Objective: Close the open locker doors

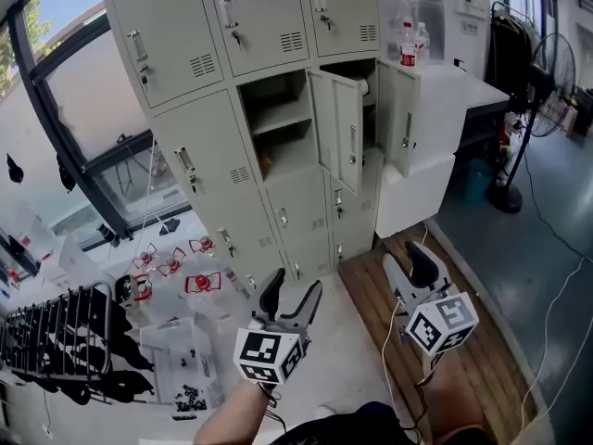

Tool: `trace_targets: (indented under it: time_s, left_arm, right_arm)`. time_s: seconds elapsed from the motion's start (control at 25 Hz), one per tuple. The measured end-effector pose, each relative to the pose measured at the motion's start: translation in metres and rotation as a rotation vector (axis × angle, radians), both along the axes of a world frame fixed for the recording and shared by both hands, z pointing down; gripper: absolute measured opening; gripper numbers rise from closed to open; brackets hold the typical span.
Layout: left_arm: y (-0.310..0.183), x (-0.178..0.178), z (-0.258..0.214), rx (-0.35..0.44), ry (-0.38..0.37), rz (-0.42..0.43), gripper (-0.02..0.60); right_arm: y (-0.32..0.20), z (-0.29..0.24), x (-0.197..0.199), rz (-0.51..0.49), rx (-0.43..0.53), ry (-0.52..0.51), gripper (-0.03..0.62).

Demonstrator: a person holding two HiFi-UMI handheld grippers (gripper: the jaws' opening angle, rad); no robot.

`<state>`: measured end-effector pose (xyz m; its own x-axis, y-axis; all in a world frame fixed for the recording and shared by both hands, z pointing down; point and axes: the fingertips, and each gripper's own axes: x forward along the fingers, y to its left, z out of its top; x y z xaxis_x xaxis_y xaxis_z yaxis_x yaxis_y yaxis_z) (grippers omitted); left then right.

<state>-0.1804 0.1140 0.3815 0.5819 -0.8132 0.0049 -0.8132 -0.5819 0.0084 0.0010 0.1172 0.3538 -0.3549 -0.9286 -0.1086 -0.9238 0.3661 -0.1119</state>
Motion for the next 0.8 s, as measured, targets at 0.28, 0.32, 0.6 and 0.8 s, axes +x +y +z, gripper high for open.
trace_targets:
  time_s: [0.28,0.32,0.6,0.8]
  left_arm:
    - [-0.013,-0.014,-0.003,0.000,0.024,0.006,0.285]
    - [-0.016,-0.015,-0.003,-0.002,0.028,0.005,0.285]
    - [-0.045,-0.011,0.000,-0.007,0.038,-0.009,0.285]
    - [-0.079,0.008,0.000,-0.005,0.030,-0.022,0.285]
  right_arm:
    - [-0.013,-0.002,-0.009,0.014,-0.014,0.017,0.181]
    - [-0.016,-0.002,-0.009,0.015,-0.017,0.019,0.181]
    - [-0.047,-0.003,-0.001,0.009,-0.018,0.019,0.181]
    - [-0.085,-0.001,0.018,-0.002,-0.014,0.003,0.181]
